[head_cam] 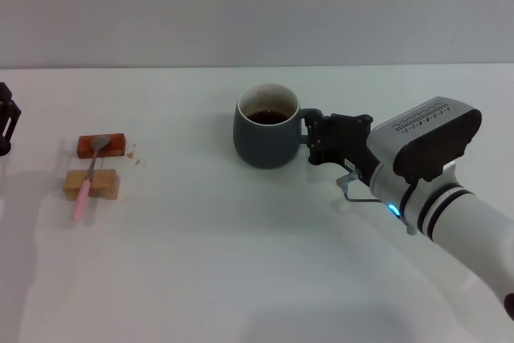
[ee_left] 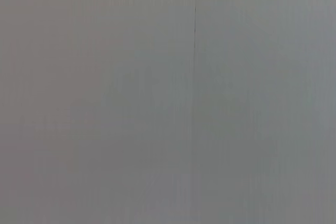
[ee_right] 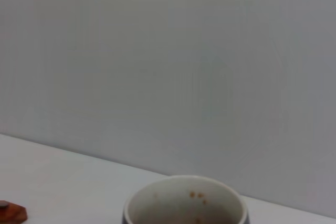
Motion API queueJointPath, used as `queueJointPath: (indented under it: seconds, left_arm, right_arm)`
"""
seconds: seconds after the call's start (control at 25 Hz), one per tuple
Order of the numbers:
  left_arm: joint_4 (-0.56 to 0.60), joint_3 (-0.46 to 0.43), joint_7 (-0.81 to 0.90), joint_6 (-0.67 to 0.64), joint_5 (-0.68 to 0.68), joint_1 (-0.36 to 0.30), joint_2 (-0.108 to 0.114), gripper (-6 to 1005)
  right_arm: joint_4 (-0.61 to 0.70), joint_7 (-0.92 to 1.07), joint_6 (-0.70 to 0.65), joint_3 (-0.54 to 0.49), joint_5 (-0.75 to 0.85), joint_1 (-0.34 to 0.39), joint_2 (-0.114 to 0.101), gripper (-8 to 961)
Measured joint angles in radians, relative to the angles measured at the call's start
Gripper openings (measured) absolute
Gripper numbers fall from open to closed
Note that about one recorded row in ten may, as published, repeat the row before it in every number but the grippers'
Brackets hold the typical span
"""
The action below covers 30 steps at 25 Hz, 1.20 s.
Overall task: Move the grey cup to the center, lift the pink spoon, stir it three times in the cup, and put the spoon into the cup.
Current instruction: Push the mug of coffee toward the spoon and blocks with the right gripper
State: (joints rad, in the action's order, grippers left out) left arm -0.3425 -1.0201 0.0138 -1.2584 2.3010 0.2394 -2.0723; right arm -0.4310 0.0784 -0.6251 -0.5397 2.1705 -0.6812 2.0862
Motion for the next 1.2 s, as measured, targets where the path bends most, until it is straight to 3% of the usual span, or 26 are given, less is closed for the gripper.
queueJointPath:
  seconds: [0.8, 1.2]
  left_arm:
    - [0.002, 0.0, 0.0, -0.001, 0.0, -0.007, 0.001, 850]
    - [-0.024, 0.047, 0.0, -0.033, 0.008, -0.051, 0.002, 850]
  right_arm:
    - [-0.051, 0.0, -0.008, 0.088, 0.007, -0.023, 0.002, 0]
    - [0.027, -0.016, -0.382, 0.009, 0.059, 0.149, -0.003, 0]
